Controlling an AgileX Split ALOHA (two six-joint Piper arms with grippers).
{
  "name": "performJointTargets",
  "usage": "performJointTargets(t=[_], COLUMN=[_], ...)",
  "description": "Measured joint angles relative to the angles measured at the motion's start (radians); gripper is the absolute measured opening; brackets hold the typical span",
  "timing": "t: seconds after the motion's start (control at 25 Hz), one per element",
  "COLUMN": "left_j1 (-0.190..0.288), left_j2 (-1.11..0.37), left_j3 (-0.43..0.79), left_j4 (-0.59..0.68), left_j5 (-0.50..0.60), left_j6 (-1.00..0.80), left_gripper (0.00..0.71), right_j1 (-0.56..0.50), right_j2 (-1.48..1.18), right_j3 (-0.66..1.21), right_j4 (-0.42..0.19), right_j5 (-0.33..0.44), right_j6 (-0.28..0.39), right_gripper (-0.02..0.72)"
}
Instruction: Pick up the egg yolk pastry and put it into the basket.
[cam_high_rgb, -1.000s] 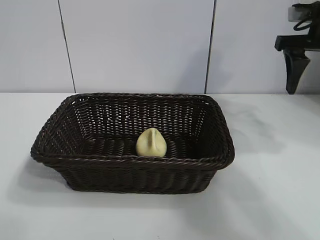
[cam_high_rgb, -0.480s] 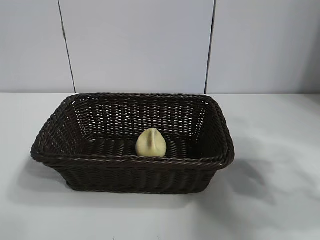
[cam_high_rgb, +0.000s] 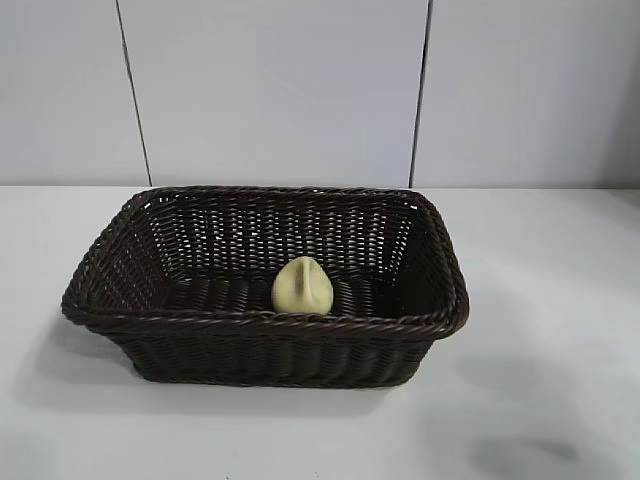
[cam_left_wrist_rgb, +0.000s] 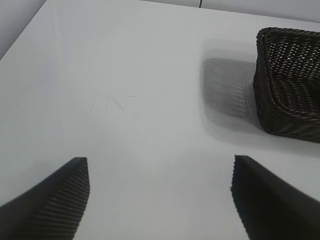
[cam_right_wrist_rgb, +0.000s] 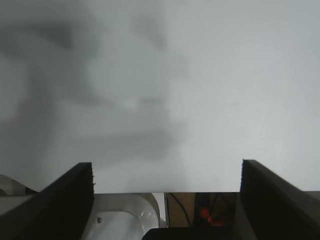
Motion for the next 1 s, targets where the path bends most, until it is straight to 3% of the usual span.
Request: performJointTargets(t=[0.64, 1.0], left_j1=[0.0, 0.0], left_j2=[0.0, 0.0], left_j3=[0.0, 0.0], left_j4=[0.0, 0.0], left_j5=[0.0, 0.0], left_j6=[0.0, 0.0], left_gripper=[0.571, 0.571], right_j1=[0.0, 0.0], right_j2=[-0.755, -0.814], right_j3=[0.012, 0.012], right_j4=[0.0, 0.0], right_j5=[0.049, 0.069], right_j6=[-0.003, -0.003], right_gripper=[0.579, 0.579])
